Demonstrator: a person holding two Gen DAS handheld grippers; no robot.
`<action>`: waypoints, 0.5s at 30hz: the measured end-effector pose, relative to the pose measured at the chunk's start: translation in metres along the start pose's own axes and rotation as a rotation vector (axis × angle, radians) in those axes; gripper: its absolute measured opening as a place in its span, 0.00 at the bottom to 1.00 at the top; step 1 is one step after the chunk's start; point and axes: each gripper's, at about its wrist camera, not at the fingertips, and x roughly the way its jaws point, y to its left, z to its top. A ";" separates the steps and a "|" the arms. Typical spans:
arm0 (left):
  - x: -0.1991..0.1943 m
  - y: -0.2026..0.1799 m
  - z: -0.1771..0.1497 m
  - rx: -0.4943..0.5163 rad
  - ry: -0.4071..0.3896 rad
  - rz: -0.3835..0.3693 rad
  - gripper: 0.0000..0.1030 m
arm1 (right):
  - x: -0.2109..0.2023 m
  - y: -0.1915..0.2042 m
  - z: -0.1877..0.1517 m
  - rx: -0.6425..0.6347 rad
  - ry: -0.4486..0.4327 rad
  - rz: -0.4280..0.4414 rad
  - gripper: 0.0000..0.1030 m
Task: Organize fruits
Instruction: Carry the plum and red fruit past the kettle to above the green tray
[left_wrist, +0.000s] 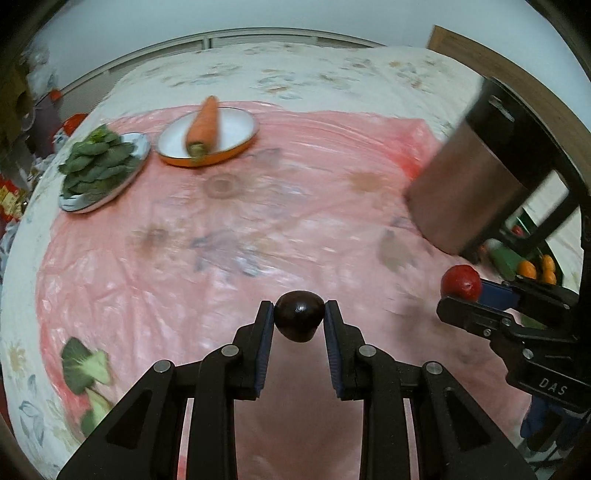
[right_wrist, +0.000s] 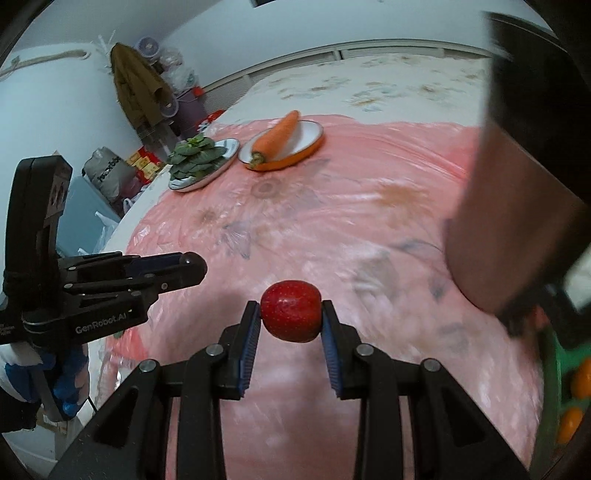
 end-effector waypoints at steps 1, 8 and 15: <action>-0.001 -0.009 -0.001 0.009 0.003 -0.007 0.22 | -0.006 -0.005 -0.004 0.009 -0.001 -0.008 0.32; -0.002 -0.082 -0.005 0.103 0.027 -0.072 0.22 | -0.052 -0.051 -0.033 0.084 -0.016 -0.082 0.32; -0.001 -0.151 -0.004 0.211 0.039 -0.132 0.22 | -0.100 -0.106 -0.066 0.173 -0.032 -0.181 0.32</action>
